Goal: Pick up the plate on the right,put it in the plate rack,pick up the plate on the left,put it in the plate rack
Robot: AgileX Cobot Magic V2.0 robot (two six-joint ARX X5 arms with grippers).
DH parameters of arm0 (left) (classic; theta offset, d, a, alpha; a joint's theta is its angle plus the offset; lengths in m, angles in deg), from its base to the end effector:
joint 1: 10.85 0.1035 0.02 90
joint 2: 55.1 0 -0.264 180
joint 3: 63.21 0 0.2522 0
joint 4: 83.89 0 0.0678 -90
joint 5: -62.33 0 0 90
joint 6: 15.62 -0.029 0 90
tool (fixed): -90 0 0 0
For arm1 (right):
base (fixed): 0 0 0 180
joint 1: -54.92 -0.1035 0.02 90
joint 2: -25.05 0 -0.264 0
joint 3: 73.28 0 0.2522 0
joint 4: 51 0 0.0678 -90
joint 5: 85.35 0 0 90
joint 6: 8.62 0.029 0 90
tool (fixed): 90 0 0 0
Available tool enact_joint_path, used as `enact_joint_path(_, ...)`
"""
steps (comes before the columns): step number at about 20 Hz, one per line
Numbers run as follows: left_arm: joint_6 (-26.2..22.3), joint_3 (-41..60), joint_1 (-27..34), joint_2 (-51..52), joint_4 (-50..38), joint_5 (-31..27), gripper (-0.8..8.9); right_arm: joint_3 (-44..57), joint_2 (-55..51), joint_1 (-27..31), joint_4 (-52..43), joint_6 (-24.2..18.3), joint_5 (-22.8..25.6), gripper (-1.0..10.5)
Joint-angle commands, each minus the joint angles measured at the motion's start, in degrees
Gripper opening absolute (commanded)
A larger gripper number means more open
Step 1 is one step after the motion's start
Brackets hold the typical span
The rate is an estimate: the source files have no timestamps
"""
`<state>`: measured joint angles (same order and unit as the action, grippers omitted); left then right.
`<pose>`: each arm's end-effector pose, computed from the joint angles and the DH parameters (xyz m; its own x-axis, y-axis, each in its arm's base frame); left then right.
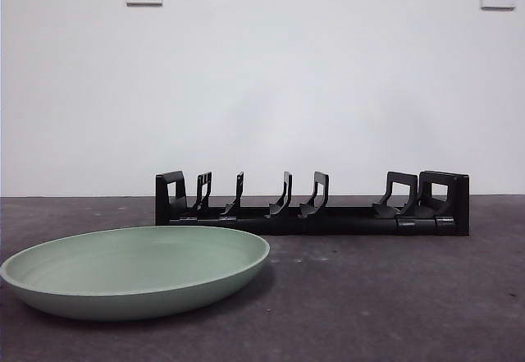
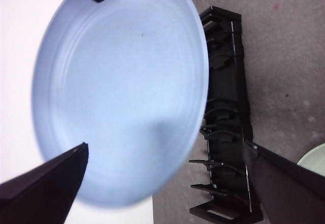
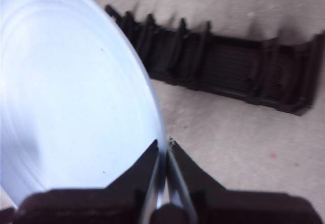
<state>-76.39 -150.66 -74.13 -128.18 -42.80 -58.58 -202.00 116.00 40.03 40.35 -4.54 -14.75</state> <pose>0.1348 -0.2347 0.3770 0.8034 -0.4535 -0.3858 0.4499 0.0380 0.8923 0.2683 0.0813 0.4454 0.4558 0.4649 -0.7590 -0.3765 0.8734 0.3088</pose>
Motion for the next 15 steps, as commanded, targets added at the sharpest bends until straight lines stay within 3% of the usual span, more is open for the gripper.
enact_joint_path(1,-1.2,0.1,1.6,-1.4,-0.4,-0.2,6.16,0.2,0.3,-1.9,1.4,0.9,-0.6,-0.1)
enact_joint_path(3,-1.2,0.1,2.8,-2.0,-0.4,-0.2,6.14,0.2,0.3,-3.5,1.4,0.9,-0.5,-0.1)
enact_joint_path(4,-1.2,0.1,3.1,-2.0,-0.5,-0.2,5.62,0.2,0.3,-4.1,1.4,0.9,-0.5,-0.1)
enact_joint_path(5,-1.1,0.1,3.3,-2.0,-0.5,-0.2,4.69,0.2,0.3,-4.3,1.4,1.1,-0.5,-0.1)
enact_joint_path(8,-0.7,0.1,3.4,-2.0,-0.3,-0.6,0.30,0.2,0.3,-4.3,1.4,1.8,-0.5,-0.1)
enact_joint_path(9,-0.5,0.1,3.4,-2.0,-0.1,-0.6,-0.17,0.2,0.3,-4.3,1.3,1.8,-0.5,-0.1)
enact_joint_path(15,0.2,0.1,3.3,-2.0,0.5,-0.1,-0.09,0.2,0.3,-4.3,1.4,2.0,-0.1,-0.1)
